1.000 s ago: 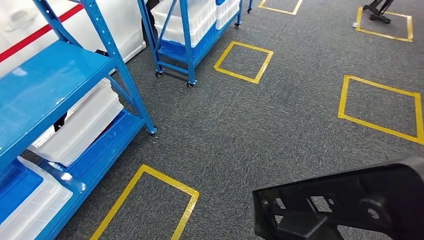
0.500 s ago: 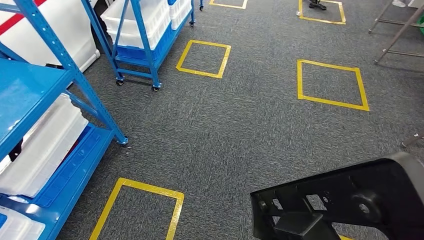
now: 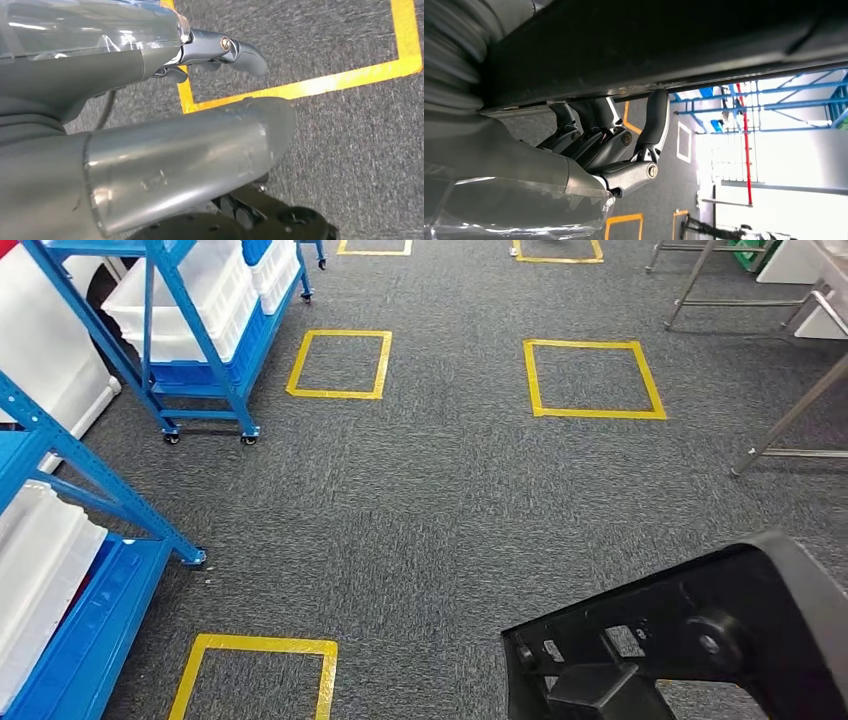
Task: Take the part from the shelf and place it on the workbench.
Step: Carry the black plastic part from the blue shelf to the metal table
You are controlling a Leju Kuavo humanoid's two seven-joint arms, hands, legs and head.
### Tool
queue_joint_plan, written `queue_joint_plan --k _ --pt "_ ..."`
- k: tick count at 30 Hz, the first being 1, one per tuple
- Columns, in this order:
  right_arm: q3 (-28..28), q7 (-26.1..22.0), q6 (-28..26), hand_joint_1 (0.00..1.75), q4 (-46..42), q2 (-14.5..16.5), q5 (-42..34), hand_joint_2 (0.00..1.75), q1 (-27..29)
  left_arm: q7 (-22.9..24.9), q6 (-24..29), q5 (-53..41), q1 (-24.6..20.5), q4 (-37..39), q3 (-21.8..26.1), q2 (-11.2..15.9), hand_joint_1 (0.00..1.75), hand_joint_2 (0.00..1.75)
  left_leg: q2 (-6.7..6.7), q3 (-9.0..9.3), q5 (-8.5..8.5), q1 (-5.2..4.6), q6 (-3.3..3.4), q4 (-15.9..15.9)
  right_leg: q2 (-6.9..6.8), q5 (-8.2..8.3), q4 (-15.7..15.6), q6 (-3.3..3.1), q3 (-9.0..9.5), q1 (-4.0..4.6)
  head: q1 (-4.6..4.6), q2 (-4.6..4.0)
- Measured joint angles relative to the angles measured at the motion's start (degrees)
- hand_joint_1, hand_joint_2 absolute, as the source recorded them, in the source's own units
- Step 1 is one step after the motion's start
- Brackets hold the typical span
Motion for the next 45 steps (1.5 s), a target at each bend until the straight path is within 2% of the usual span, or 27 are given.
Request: queue_joint_plan --k 1,3,5,7,8,10,11,12,14,15,16,18,20,23,25,29,31,32,33,35,36,37,39,40,41,43,45 --pt "0.0 0.0 0.1 1.75 0.0 0.0 0.1 1.75 0.0 0.1 0.1 0.0 -0.1 0.0 0.0 0.0 0.00 0.00 -0.49 1.18 2.18 0.14 -0.04 -2.9 0.84 -0.08 0.2 0.12 0.01 -0.05 0.01 0.00" --pt "0.0 0.1 0.3 1.75 0.1 0.0 0.2 1.75 -0.1 0.1 0.4 0.0 -0.3 0.0 0.0 0.0 0.00 0.00 -3.26 4.06 5.34 0.55 -0.07 -9.9 2.40 -0.32 0.9 0.58 -0.29 -0.12 0.02 0.00" --pt "0.1 0.1 0.3 1.75 0.0 0.0 0.2 1.75 -0.1 0.1 0.5 -0.1 -0.3 0.0 0.0 0.0 0.00 0.00 -5.14 5.20 5.82 0.56 0.25 -13.0 3.87 -0.24 1.3 1.37 -0.92 -0.18 0.04 0.00" --pt "0.0 0.1 0.4 1.75 0.0 0.0 0.3 1.75 0.0 0.1 0.6 -0.1 -0.5 0.0 0.0 -0.1 0.00 0.00 -4.13 5.22 5.96 0.34 1.05 -13.3 5.23 0.16 1.2 2.23 -1.40 -0.34 0.10 0.00" --pt "0.0 0.1 0.4 1.75 0.0 0.0 0.3 1.75 0.1 0.1 0.7 -0.1 -0.6 0.0 0.0 -0.1 0.00 0.00 -3.38 5.33 6.18 0.34 1.55 -13.5 4.79 0.04 1.4 2.50 -1.65 -0.34 0.14 0.00" --pt "0.0 0.1 0.4 1.75 0.0 0.0 0.3 1.75 0.0 0.0 0.7 -0.1 -0.7 0.0 0.0 -0.2 0.00 0.00 -1.74 5.45 6.63 0.39 2.44 -14.1 1.71 -2.04 4.7 2.79 -3.28 -0.22 0.51 0.00" --pt "-0.1 0.1 0.4 1.75 0.0 0.0 0.3 1.75 0.0 0.1 0.7 -0.1 -0.6 0.0 0.0 -0.2 0.00 0.00 -0.83 5.45 6.70 0.19 2.70 -14.2 -0.34 -3.92 8.0 2.83 -4.87 -0.15 0.70 0.00" --pt "-0.1 0.1 0.4 1.75 0.0 0.0 0.3 1.75 -0.1 0.1 0.8 -0.1 -0.6 0.0 0.0 -0.2 0.00 0.00 0.07 5.39 6.69 -0.01 2.86 -14.3 -1.55 -5.76 11.8 2.90 -6.66 -0.14 0.86 0.00" --pt "-0.2 0.1 0.4 1.75 0.0 0.0 0.3 1.75 -0.1 0.1 0.8 -0.2 -0.5 0.0 0.0 -0.2 0.00 0.00 1.92 5.31 6.58 -0.36 3.01 -14.2 -2.45 -7.23 16.6 2.93 -8.83 -0.18 0.91 0.00" --pt "-0.2 0.1 0.4 1.75 0.1 0.0 0.3 1.75 0.0 0.1 0.8 -0.2 -0.5 0.0 0.0 -0.2 0.00 0.00 2.74 5.35 6.50 -0.47 3.04 -14.2 -2.66 -6.43 16.0 2.84 -8.40 -0.17 0.91 0.00" --pt "-0.3 0.1 0.4 1.75 0.0 0.0 0.3 1.75 0.0 0.1 0.8 -0.2 -0.6 0.0 0.0 -0.2 0.00 0.00 3.53 5.46 6.39 -0.56 3.02 -14.2 -3.06 -4.80 13.4 2.63 -6.83 -0.10 0.91 0.00" --pt "-0.3 0.1 0.5 1.75 0.0 0.0 0.3 1.75 -0.1 0.1 0.8 -0.2 -0.7 0.0 0.0 -0.3 0.00 0.00 4.84 5.88 6.08 -0.78 2.78 -14.2 -5.63 -1.69 5.6 1.88 -2.38 0.45 0.91 0.00" --pt "-0.3 0.1 0.5 1.75 0.0 0.0 0.2 1.75 -0.1 0.1 0.8 -0.2 -0.7 0.0 0.0 -0.4 0.00 0.00 6.05 6.21 5.77 -0.95 2.33 -14.1 -7.48 -0.72 1.2 1.20 -0.20 1.18 0.90 0.00" --pt "-0.4 0.1 0.5 1.75 -0.1 0.0 0.2 1.75 0.1 0.1 0.8 -0.2 -1.1 0.0 0.0 -0.5 0.00 0.00 7.71 6.72 5.57 -1.03 1.59 -14.3 -5.89 -0.50 0.5 0.56 -0.33 1.28 0.89 0.00" --pt "-0.4 0.1 0.5 1.75 -0.2 0.0 0.2 1.75 0.2 0.1 0.8 -0.2 -1.2 0.0 0.0 -0.5 0.00 0.00 8.09 6.92 5.44 -1.13 1.29 -14.4 -5.22 -0.24 0.1 0.23 -0.17 1.02 0.86 0.00" --pt "-0.4 0.1 0.5 1.75 -0.2 0.0 0.2 1.75 0.2 0.1 0.8 -0.2 -1.2 0.0 0.0 -0.5 0.00 0.00 7.89 6.85 5.36 -1.10 1.23 -14.3 -5.16 -0.15 0.0 0.18 -0.07 0.89 0.86 0.00" --pt "-0.3 0.1 0.5 1.75 -0.2 0.0 0.2 1.75 0.1 0.1 0.8 -0.2 -1.2 0.0 0.0 -0.5 0.00 0.00 4.37 5.61 3.40 -0.85 0.99 -11.4 -4.46 0.07 -0.2 -0.03 -0.03 0.63 0.73 0.00" --pt "-0.3 0.1 0.5 1.75 -0.2 0.0 0.2 1.75 0.0 0.1 0.8 -0.2 -1.1 0.0 0.0 -0.5 0.00 0.00 2.43 3.58 1.37 -0.68 0.77 -7.0 -3.50 0.17 -0.3 -0.14 -0.07 0.51 0.64 0.00" --pt "-0.3 0.1 0.5 1.75 -0.2 0.0 0.2 1.75 0.0 0.1 0.8 -0.2 -1.0 0.0 0.0 -0.5 0.00 0.00 0.26 2.69 1.52 -0.34 0.48 -5.5 -1.70 0.15 0.0 -0.12 -0.12 0.37 0.56 0.00" --pt "-0.3 0.2 0.4 1.75 -0.1 0.0 0.2 1.75 0.0 0.2 0.8 -0.2 -0.7 0.0 0.0 -0.4 0.00 0.00 -3.02 2.90 3.64 0.26 0.13 -7.5 1.95 -0.14 1.0 0.53 -0.53 0.23 0.50 -0.01" --pt "-0.3 0.2 0.3 1.75 -0.2 0.0 0.2 1.75 0.0 0.2 0.8 -0.2 -0.7 0.0 0.1 -0.4 0.00 0.00 -4.27 4.40 5.79 0.45 0.15 -11.6 3.37 -0.22 1.5 1.01 -0.81 0.10 0.51 -0.01" --pt "-0.3 0.2 0.3 1.75 -0.2 0.0 0.2 1.75 0.0 0.2 0.8 -0.2 -0.7 0.0 0.1 -0.4 0.00 0.00 -5.04 4.82 5.80 0.39 0.39 -12.7 4.13 -0.14 1.6 1.50 -1.14 0.02 0.48 -0.01" --pt "-0.3 0.2 0.3 1.75 -0.1 0.0 0.2 1.75 0.1 0.2 0.8 -0.2 -0.9 0.0 0.1 -0.4 0.00 0.00 -3.76 4.86 6.12 0.33 1.24 -13.1 5.14 0.19 1.5 2.27 -1.61 -0.21 0.48 0.00" --pt "-0.3 0.1 0.3 1.75 -0.1 0.0 0.2 1.75 0.2 0.1 0.8 -0.3 -1.0 0.0 0.1 -0.4 0.00 0.00 -3.04 4.92 6.35 0.38 1.72 -13.3 4.35 -0.12 2.0 2.55 -1.98 -0.17 0.55 0.00" --pt "-0.3 0.1 0.3 1.75 -0.1 0.0 0.2 1.75 0.1 0.0 0.8 -0.3 -1.0 0.0 0.1 -0.4 0.00 0.00 -2.20 4.96 6.59 0.45 2.16 -13.6 2.81 -1.10 3.5 2.75 -2.76 -0.10 0.80 0.00" --pt "-0.3 0.0 0.3 1.75 -0.1 0.0 0.3 1.75 -0.1 -0.2 0.8 -0.3 -0.9 0.0 0.1 -0.4 0.00 0.00 -0.48 4.88 6.77 0.25 2.65 -13.9 -1.04 -4.64 9.7 3.09 -5.77 -0.03 1.26 0.00" --pt "-0.3 0.0 0.4 1.75 -0.1 0.0 0.3 1.75 -0.2 -0.4 0.8 -0.3 -0.8 0.0 0.1 -0.3 0.00 0.00 1.38 4.73 6.72 -0.02 2.82 -13.9 -2.37 -7.15 16.0 3.37 -8.79 -0.17 1.41 0.00"
